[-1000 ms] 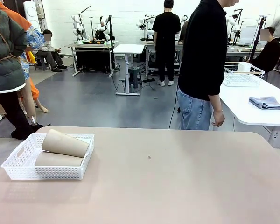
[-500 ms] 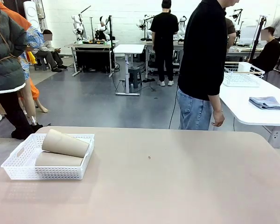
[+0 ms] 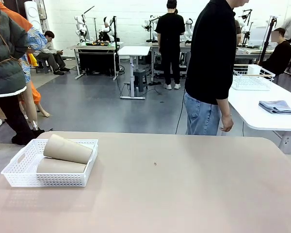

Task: Clean and organize the cups into the basket.
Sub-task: Move the Organizing basket back to the left side of the table.

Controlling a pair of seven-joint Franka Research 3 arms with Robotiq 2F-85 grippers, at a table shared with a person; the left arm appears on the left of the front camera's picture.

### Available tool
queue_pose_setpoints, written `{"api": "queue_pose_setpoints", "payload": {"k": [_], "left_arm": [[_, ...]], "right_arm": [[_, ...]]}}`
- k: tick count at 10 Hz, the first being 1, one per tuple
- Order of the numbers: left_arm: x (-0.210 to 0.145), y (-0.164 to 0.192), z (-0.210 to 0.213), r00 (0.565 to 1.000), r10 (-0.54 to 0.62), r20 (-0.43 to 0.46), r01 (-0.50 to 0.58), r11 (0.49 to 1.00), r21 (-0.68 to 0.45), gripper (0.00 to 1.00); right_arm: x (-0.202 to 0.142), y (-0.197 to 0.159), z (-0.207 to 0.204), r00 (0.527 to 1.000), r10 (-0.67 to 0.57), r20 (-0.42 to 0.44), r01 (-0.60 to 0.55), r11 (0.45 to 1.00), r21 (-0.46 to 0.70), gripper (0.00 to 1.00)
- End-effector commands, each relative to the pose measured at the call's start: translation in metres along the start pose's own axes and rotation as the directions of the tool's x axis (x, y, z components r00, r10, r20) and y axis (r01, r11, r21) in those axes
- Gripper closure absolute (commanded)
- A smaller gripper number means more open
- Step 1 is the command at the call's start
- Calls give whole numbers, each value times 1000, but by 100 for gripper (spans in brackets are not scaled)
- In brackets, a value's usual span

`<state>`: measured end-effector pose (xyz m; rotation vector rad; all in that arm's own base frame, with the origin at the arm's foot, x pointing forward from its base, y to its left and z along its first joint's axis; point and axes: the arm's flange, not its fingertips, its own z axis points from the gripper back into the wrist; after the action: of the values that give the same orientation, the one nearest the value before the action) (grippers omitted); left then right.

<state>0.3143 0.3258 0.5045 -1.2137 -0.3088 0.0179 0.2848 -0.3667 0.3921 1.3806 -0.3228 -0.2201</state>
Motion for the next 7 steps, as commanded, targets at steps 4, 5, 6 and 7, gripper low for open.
{"api": "queue_pose_setpoints", "payload": {"k": [4, 5, 6, 7], "left_arm": [[-2, -1, 2, 1000, -2, -6, 2, 1000, -4, 0], [-2, -1, 2, 1000, -2, -6, 2, 1000, -4, 0], [-2, -1, 2, 1000, -2, -6, 2, 1000, -4, 0], [-2, -1, 2, 1000, -2, -6, 2, 1000, -4, 0]], "right_arm": [[-3, 0, -2, 1000, 0, 7, 0, 1000, -9, 0], [-3, 0, -2, 1000, 0, 7, 0, 1000, -9, 0], [-3, 0, -2, 1000, 0, 7, 0, 1000, -9, 0], [-3, 0, -2, 1000, 0, 7, 0, 1000, -9, 0]]}}
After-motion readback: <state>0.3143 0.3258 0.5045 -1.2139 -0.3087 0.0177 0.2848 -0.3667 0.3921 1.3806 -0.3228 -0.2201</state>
